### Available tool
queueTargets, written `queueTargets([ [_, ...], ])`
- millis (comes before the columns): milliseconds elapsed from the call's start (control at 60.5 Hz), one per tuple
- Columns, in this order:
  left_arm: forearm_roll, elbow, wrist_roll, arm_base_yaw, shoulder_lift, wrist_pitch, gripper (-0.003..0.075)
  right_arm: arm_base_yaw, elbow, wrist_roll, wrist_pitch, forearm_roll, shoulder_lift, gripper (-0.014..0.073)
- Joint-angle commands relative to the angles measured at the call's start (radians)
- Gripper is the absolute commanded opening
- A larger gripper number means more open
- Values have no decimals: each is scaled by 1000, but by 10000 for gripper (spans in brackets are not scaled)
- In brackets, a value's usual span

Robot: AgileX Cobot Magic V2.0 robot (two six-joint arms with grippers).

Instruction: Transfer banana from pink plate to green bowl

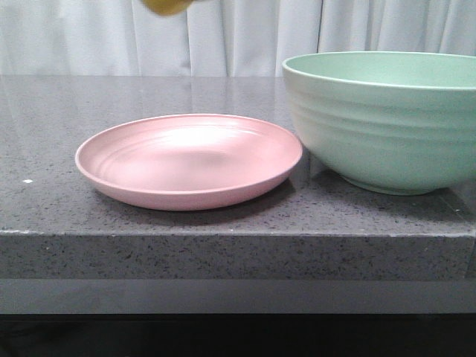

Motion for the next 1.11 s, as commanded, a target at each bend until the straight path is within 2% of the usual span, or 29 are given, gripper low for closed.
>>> queueTargets([
  [0,-15,-35,1,-43,-61,-53,134,52,-79,-117,-25,194,81,643],
  [165,-15,-35,1,-81,-67,-28,134,168,-164,-380,-26,535,215,643],
  [314,-15,-35,1,-88,-67,-21,134,207,-223,-580,-17,795,357,643],
  [480,-15,-35,1,-88,-67,-21,134,207,-294,-716,107,981,504,643],
  [628,-15,-35,1,-88,-67,-21,134,207,-346,-746,232,1048,596,631],
  [695,-15,-35,1,-88,-67,-21,134,207,-348,-746,257,1062,610,582],
  [744,-13,-35,1,-88,-67,-21,137,207,-347,-746,265,1067,611,512],
  [860,-13,-35,1,-88,-67,-21,139,207,-347,-745,275,1069,611,289],
  [926,-11,-35,1,-88,-67,-21,153,207,-347,-745,279,1069,611,199],
  [992,-6,-35,1,-88,-67,-21,202,207,-347,-745,278,1069,611,136],
  [1092,9,-35,1,-88,-67,-18,331,198,-347,-746,272,1061,611,132],
])
